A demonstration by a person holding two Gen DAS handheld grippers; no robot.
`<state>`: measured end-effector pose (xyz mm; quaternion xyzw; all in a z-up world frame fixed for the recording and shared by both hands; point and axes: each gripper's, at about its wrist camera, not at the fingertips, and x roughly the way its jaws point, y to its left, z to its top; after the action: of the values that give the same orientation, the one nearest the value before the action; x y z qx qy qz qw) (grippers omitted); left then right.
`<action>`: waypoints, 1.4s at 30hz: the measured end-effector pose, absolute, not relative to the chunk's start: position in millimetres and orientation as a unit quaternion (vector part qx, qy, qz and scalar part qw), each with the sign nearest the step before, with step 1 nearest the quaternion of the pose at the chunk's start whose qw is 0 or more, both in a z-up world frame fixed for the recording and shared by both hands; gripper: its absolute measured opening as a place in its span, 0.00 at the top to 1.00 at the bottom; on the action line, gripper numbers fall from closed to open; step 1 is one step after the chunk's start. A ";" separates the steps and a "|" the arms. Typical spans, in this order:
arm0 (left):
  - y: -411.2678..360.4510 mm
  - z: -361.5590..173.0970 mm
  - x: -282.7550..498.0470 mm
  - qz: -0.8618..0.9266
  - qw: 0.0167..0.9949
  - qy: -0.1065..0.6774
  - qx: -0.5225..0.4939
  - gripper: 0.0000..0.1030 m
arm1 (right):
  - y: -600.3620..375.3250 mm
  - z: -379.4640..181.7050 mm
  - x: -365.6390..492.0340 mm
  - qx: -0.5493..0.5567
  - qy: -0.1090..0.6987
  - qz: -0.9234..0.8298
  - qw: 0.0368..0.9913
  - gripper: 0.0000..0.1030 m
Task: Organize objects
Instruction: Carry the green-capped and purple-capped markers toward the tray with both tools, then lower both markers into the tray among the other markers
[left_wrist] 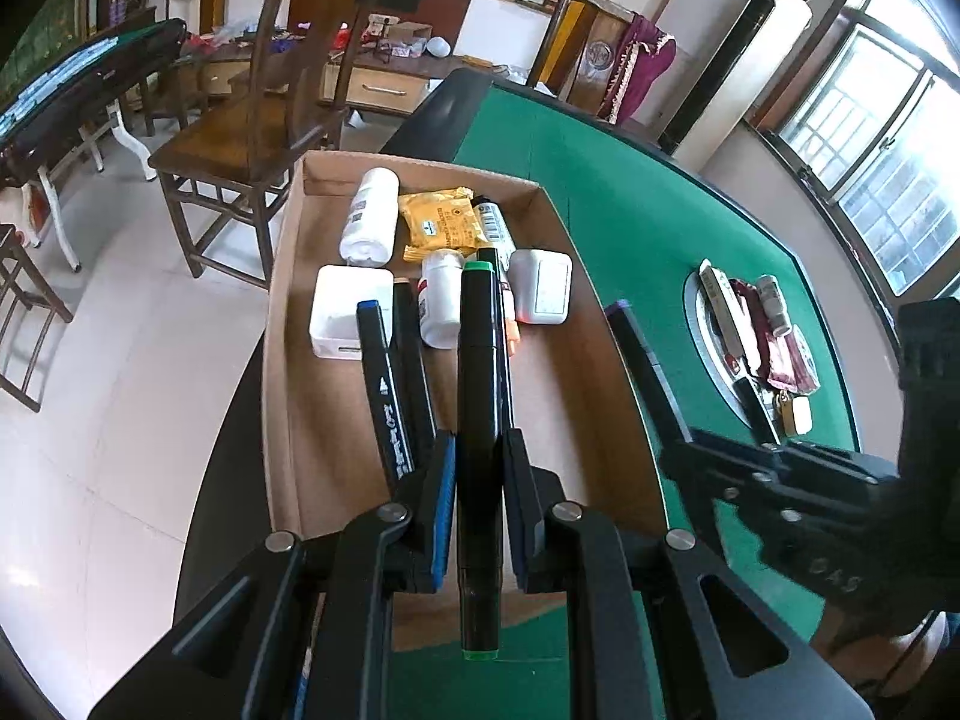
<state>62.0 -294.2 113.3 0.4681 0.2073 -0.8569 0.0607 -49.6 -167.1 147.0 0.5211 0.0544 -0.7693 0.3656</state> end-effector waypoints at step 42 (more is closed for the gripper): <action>-292.7 54.4 35.5 -0.822 0.052 0.216 0.524 0.86 | -205.6 86.2 -65.5 0.577 0.064 -0.736 0.349 0.84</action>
<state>35.5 -292.7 54.4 0.5239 0.2165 -0.8222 0.0522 -65.5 -205.6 86.2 0.5770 0.0640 -0.7357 0.3489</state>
